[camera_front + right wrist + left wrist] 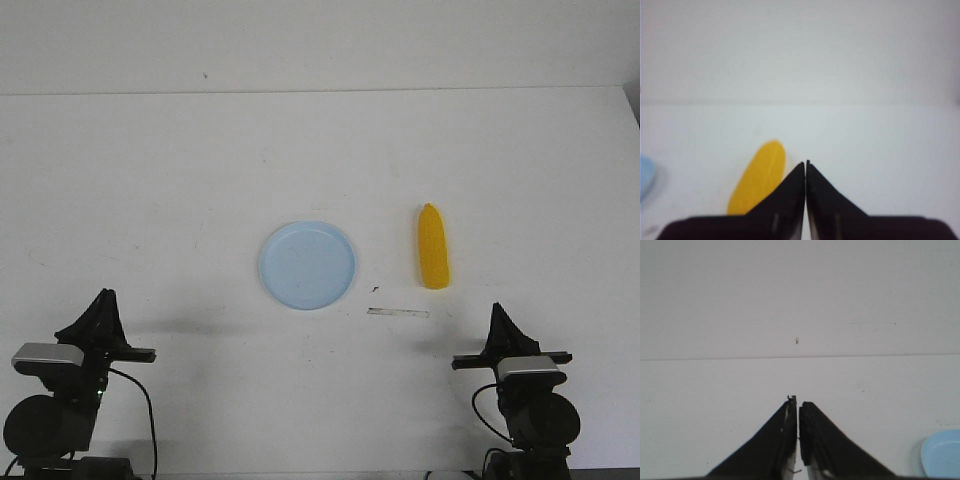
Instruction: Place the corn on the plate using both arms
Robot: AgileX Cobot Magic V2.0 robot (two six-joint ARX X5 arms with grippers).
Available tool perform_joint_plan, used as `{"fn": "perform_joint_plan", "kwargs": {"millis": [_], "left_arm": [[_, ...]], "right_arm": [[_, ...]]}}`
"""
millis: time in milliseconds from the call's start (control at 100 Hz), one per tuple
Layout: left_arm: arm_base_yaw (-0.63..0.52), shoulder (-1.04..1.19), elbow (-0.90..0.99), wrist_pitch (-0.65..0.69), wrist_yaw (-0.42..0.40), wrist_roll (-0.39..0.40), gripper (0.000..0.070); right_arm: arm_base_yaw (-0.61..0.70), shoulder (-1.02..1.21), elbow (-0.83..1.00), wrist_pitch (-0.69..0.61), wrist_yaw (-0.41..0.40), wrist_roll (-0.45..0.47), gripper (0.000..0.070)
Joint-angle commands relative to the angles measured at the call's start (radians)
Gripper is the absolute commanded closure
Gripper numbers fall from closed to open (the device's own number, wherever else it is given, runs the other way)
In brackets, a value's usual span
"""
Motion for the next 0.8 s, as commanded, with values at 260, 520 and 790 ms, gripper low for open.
{"fn": "perform_joint_plan", "kwargs": {"millis": [260,520,790], "left_arm": [[0.003,-0.001,0.009,0.011,0.002,-0.002,0.0698],[0.003,-0.001,0.009,0.011,0.002,-0.002,0.0698],[0.003,-0.001,0.009,0.011,0.002,-0.002,0.0698]], "right_arm": [[0.001,0.279,0.207,-0.09,-0.002,-0.038,0.0696],[0.001,0.602,0.42,-0.241,-0.006,-0.038,0.0696],[0.02,0.888,0.659,-0.401,-0.006,0.043,0.0696]]}}
